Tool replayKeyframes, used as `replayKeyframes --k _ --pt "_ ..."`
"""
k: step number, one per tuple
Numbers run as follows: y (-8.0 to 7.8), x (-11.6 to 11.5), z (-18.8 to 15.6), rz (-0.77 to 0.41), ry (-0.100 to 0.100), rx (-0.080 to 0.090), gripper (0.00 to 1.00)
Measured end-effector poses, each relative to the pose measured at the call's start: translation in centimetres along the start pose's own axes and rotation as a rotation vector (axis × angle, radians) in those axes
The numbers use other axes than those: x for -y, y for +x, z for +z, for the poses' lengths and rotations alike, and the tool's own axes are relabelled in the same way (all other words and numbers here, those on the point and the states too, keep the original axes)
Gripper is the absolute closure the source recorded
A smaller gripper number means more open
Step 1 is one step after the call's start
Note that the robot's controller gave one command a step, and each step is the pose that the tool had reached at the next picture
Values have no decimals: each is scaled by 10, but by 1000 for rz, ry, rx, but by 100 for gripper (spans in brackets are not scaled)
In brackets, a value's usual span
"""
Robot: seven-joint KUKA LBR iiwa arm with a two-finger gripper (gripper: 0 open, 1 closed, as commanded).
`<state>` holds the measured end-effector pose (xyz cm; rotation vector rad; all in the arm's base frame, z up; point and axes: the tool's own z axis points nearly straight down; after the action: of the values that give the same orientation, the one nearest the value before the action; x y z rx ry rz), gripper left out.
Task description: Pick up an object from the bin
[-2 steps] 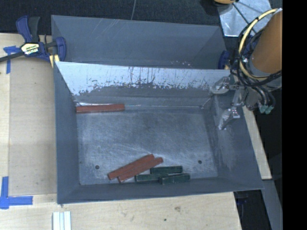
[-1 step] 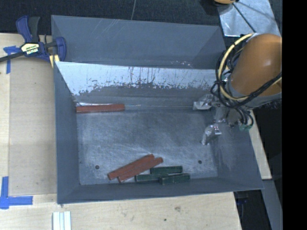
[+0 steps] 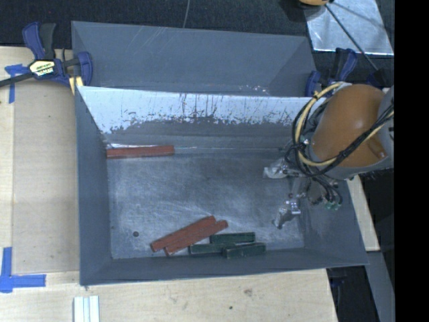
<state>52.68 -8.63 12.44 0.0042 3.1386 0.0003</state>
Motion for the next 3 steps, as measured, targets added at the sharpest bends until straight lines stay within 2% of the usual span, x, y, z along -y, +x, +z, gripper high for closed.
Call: replayKeyframes --k 1,2,3 --pt "14 -49 15 90 2 -1 0" --pt "23 -70 36 13 -7 0 0" --pt "31 -105 42 -102 8 -22 100"
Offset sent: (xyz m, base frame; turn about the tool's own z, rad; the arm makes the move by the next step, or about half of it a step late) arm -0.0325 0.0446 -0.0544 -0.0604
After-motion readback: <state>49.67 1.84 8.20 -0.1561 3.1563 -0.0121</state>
